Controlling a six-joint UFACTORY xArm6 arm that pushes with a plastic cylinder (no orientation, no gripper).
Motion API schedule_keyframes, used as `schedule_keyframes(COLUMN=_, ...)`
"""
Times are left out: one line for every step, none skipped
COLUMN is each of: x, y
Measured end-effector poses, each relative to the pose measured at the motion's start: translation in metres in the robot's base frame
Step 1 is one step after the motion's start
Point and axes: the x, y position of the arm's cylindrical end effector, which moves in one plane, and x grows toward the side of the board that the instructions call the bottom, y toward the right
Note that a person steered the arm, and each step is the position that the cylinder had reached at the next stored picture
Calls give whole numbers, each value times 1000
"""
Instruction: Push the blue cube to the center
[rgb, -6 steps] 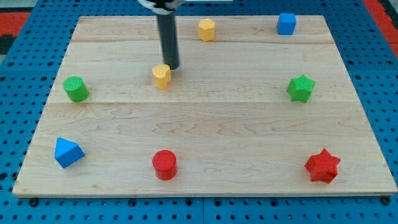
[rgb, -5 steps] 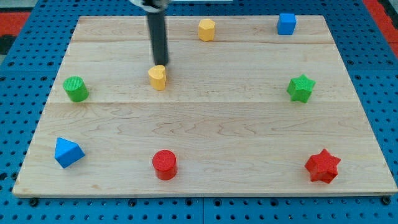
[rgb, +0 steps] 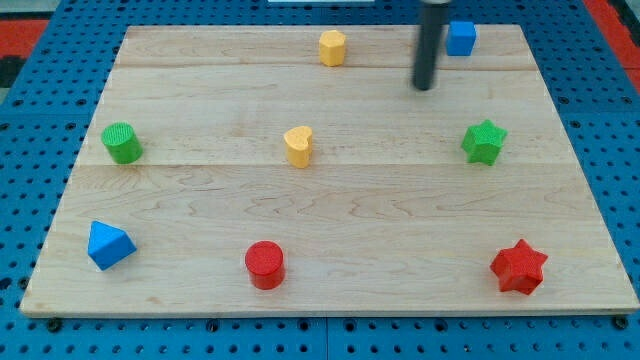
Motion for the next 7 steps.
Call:
schedule_keyframes(x=-47, y=141)
schedule_keyframes(x=-52, y=162)
schedule_keyframes(x=-103, y=161)
schedule_keyframes(x=-98, y=105)
schedule_keyframes(x=-62, y=21)
schedule_keyframes(x=-80, y=-16)
schedule_keyframes(x=-103, y=-6)
